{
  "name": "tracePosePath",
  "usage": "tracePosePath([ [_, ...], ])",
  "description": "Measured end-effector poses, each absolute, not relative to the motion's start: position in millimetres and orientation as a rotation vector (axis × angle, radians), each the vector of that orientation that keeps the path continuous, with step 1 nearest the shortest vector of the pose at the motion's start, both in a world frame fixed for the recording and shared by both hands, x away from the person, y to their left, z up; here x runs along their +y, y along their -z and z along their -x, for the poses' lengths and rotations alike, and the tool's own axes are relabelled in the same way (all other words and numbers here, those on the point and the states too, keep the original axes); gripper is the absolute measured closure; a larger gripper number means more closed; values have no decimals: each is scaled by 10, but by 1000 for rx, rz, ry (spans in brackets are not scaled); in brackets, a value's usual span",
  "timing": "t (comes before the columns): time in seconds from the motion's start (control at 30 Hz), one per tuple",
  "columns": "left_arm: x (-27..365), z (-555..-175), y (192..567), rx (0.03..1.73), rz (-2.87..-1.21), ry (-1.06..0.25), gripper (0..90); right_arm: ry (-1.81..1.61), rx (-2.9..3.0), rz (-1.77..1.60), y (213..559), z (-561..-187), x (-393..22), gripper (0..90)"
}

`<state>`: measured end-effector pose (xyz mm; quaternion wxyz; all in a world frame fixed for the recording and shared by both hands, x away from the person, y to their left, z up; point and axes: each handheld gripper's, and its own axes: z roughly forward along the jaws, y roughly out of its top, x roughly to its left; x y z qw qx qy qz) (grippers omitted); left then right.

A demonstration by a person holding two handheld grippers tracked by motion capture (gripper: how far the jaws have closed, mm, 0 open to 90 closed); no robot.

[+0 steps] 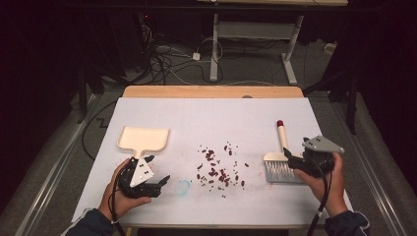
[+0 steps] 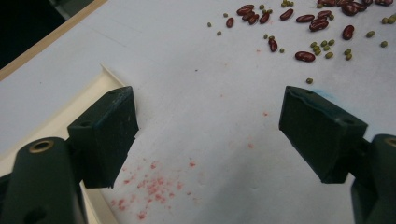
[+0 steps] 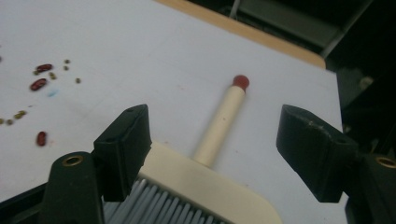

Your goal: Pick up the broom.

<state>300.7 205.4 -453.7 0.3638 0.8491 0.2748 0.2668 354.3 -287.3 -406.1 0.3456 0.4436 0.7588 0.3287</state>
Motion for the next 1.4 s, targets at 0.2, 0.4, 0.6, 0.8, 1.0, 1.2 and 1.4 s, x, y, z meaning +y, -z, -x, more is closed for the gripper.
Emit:
tracePosePath([
  [0.2,2047,-3009,4540,710,-2189,-679,190,-797,2051,-1321,4059,-4011,-2920,257],
  [0.4,2045,-3007,4548,707,-2193,-672,191,-612,2194,-1534,4348,-4614,-2830,356],
  [0.6,2040,-3003,4555,703,-2206,-661,191,-527,2222,-1636,4478,-4861,-2819,512],
  [0.8,2027,-3000,4552,701,-2209,-649,191,-467,2239,-1645,4450,-4900,-2722,634],
  [1.0,2010,-2995,4557,692,-2219,-641,191,-483,2224,-1680,4449,-4909,-2709,691],
  [1.2,2004,-2997,4559,689,-2225,-634,191,-516,2222,-1679,4447,-4890,-2729,701],
  [1.4,2024,-2993,4552,700,-2217,-633,191,-676,2169,-1610,4372,-4735,-2806,702],
])
